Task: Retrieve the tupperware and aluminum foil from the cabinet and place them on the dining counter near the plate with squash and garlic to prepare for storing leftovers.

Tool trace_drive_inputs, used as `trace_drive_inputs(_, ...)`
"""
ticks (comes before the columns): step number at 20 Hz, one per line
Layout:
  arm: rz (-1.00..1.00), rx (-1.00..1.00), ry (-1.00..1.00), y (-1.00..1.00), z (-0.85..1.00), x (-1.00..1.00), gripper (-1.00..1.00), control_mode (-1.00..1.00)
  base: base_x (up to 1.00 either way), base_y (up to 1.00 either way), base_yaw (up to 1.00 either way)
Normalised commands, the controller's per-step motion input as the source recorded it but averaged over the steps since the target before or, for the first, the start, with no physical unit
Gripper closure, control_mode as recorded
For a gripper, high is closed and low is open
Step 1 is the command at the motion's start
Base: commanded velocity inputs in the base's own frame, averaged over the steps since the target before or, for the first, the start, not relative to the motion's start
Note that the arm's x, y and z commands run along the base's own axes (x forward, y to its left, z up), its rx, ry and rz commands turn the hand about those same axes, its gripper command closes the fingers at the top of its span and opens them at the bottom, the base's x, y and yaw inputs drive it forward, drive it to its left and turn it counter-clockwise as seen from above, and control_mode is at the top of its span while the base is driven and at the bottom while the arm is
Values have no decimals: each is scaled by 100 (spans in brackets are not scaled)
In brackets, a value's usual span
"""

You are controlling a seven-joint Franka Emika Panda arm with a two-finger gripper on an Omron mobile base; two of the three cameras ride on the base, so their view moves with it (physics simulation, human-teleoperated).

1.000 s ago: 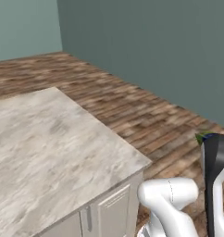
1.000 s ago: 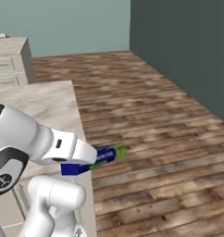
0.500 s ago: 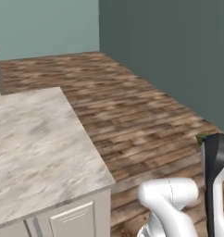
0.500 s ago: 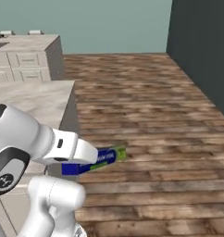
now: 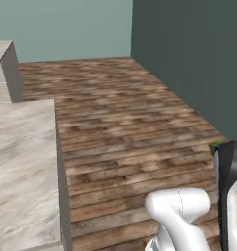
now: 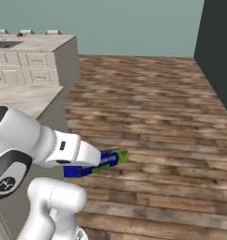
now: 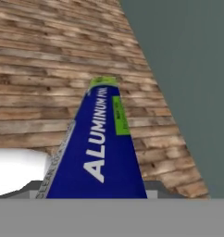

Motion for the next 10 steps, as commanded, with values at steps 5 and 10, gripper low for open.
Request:
trace_drive_inputs(5,0,0,0,0,0,0,100,100,100,-67,34)
trace_drive_inputs(10,0,0,0,0,0,0,100,100,100,-57,32)
